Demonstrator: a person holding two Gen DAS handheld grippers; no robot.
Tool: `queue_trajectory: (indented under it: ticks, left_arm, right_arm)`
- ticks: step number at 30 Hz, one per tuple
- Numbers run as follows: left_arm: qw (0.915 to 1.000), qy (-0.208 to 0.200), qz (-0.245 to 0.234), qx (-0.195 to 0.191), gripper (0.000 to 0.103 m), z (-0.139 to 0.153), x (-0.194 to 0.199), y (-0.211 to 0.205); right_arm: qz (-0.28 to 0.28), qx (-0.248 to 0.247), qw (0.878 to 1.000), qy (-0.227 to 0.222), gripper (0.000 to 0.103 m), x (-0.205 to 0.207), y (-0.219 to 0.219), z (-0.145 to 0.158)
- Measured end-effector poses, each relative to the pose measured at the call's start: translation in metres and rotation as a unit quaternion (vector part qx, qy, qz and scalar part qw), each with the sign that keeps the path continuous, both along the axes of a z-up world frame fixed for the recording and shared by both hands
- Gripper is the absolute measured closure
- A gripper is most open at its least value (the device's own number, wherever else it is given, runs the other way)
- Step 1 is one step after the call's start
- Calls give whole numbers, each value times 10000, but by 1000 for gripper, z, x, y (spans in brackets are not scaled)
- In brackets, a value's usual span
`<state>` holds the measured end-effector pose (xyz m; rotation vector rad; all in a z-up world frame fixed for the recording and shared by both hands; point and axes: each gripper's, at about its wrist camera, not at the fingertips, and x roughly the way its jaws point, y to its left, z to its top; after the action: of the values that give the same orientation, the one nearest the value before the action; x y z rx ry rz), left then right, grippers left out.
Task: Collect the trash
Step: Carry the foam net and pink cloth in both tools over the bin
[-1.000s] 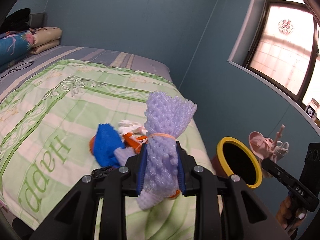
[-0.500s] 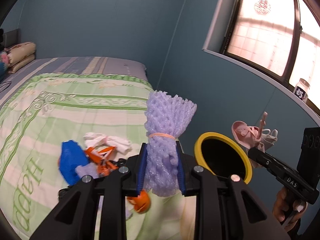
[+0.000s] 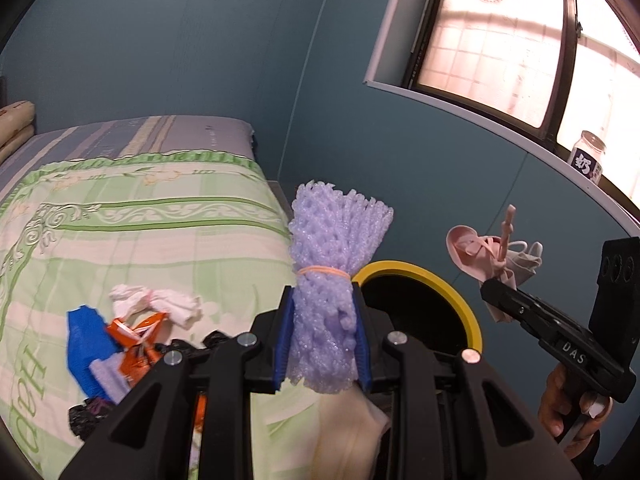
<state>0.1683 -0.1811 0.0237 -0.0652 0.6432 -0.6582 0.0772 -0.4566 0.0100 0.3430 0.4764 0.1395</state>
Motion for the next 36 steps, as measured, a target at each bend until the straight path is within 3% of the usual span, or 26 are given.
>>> queue_trajectory:
  ticks: [11,36]
  left_arm:
    - [9990,19,-433,83,78,-7,11,-60]
    - [9898,714,-1120,522,78,-79,49,-180]
  right_arm:
    - [-524,-8,9985,147,89,5,-38,-10]
    - [-1200,414,9858,1096,87,42,-96,-97]
